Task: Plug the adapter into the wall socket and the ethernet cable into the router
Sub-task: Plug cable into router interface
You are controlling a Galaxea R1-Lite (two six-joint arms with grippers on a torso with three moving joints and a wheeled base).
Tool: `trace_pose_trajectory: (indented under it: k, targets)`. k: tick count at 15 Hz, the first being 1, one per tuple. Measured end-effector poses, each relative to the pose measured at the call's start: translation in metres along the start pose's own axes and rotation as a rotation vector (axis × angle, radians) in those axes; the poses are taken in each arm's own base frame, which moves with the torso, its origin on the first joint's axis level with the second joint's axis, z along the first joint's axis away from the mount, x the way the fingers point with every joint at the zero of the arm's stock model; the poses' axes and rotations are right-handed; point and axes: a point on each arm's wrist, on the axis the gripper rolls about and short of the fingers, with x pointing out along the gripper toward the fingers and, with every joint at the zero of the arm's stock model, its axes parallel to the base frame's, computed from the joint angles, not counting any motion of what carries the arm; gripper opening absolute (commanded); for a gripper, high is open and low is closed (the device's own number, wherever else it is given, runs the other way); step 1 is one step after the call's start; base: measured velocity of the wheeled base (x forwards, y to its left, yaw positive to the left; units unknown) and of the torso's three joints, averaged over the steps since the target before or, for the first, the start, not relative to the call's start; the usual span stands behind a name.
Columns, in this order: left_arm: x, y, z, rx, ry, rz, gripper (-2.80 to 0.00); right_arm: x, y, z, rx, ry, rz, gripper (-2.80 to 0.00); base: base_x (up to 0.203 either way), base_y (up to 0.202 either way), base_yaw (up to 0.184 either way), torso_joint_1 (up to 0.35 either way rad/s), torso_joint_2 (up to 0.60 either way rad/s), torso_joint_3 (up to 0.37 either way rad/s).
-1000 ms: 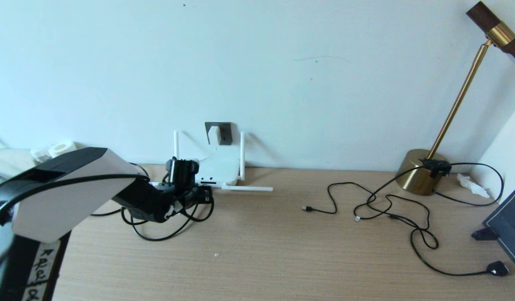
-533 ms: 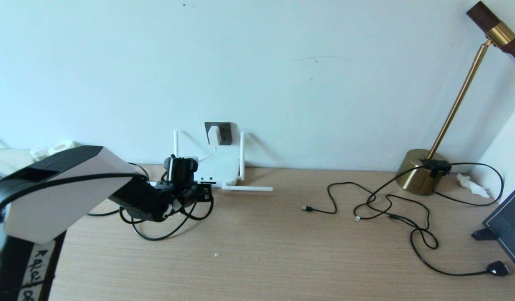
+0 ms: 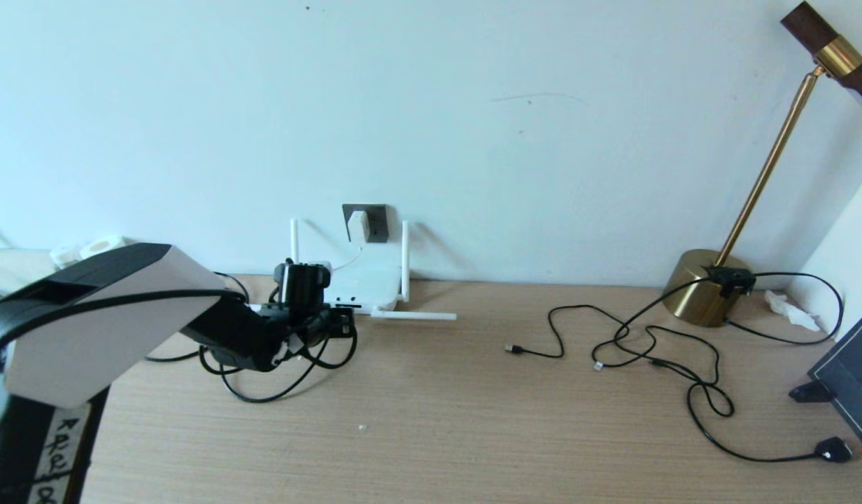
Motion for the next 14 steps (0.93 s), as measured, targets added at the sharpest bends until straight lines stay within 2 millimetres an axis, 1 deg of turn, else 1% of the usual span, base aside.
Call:
trace_pose_trajectory:
  k: [14]
  targets:
    - [-0.0064,0.0015,-0.0038,-0.001,0.017,0.002,-2.80,0.0000,0.0000,0.0000,0.000,0.000,0.000,0.00,0.000,0.000,0.000,0.000,0.00,0.000]
